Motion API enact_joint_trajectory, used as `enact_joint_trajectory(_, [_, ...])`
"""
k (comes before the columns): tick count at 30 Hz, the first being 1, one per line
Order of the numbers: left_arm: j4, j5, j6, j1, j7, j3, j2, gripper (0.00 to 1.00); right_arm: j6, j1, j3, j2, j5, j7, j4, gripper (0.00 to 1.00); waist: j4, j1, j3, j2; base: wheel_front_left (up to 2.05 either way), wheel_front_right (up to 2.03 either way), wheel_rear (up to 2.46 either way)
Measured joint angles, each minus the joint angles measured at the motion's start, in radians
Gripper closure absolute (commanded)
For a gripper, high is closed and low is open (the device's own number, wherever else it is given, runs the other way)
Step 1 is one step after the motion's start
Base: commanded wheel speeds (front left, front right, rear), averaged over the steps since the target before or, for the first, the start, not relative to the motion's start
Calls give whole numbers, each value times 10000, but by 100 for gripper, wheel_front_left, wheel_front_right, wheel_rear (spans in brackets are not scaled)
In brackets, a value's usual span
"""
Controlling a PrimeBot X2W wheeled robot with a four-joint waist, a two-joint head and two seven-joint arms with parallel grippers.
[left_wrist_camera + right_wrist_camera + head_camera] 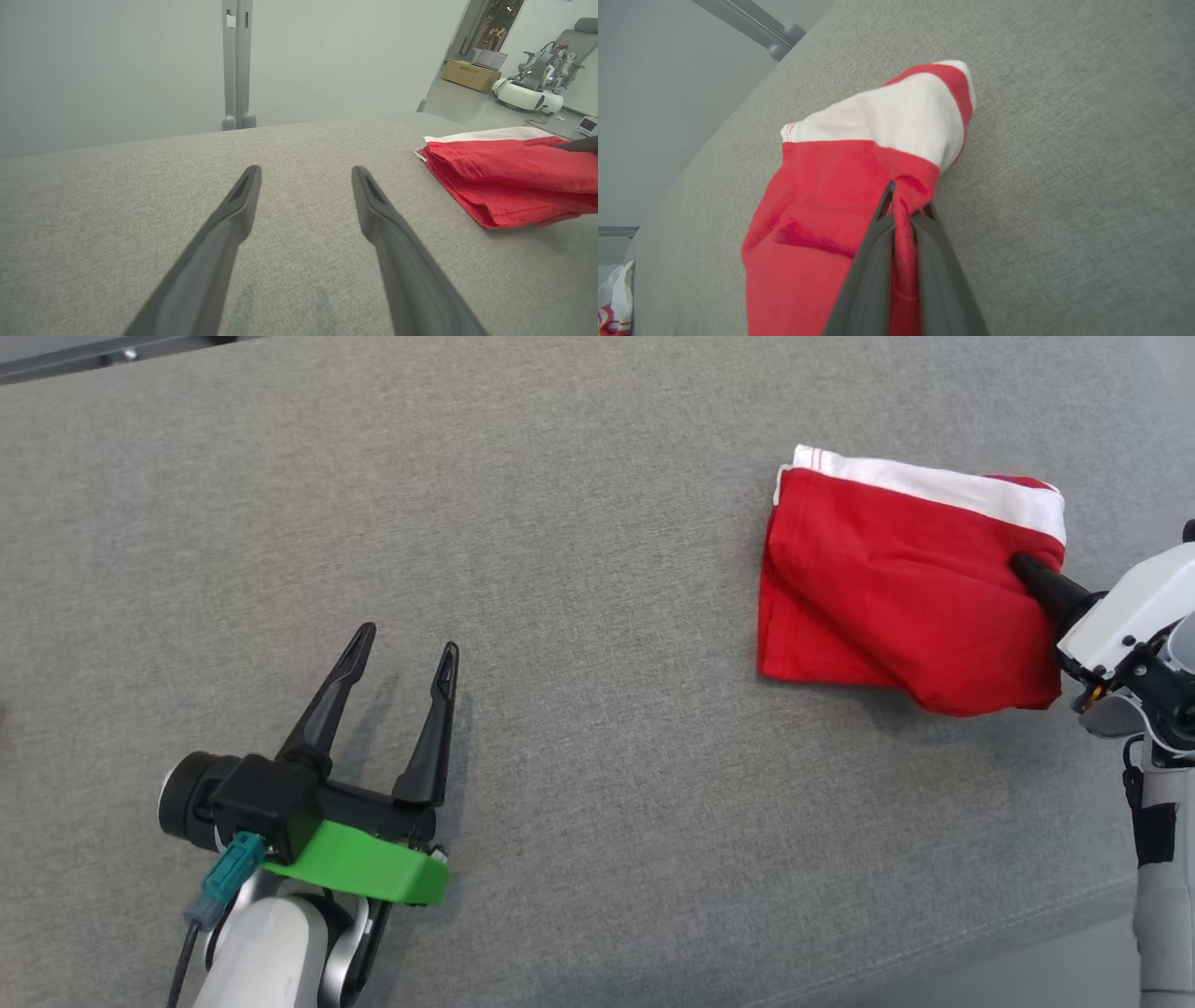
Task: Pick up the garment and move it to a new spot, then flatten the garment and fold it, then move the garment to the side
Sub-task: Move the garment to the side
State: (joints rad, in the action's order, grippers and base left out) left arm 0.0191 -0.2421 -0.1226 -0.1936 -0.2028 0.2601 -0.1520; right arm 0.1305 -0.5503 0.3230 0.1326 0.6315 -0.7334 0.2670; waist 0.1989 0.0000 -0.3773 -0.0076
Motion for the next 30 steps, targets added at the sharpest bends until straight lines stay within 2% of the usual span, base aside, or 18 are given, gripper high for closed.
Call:
enact_joint_trajectory(6, [-345, 61, 2, -288, 278, 151, -117, 0, 0, -225, -508, 744, -280, 1156, 491, 100, 403, 0, -631, 0, 0, 0, 0])
enact_joint_trajectory(11, [-508, 119, 44, -506, 527, 253, -169, 0, 0, -1363, -1037, 1488, -848, 2013, 1337, 100, 336, 0, -1214, 0, 0, 0, 0])
enact_joint_trajectory(17, [-606, 157, 115, -644, 623, 485, -59, 0, 2, -2615, -1824, 2696, -1858, 2717, 2493, 100, -160, 0, -1629, 0, 0, 0, 0])
enact_joint_trajectory(23, [-652, 153, 224, -570, 652, 552, -44, 0, 2, -3243, -2426, 3843, -2320, 2968, 3494, 100, -803, 0, -1735, 0, 0, 0, 0])
enact_joint_trajectory(30, [-727, 134, 278, -442, 706, 665, -81, 0, 4, -3417, -2592, 4688, -2523, 3603, 4752, 100, -1320, 0, -1724, 0, 0, 0, 0])
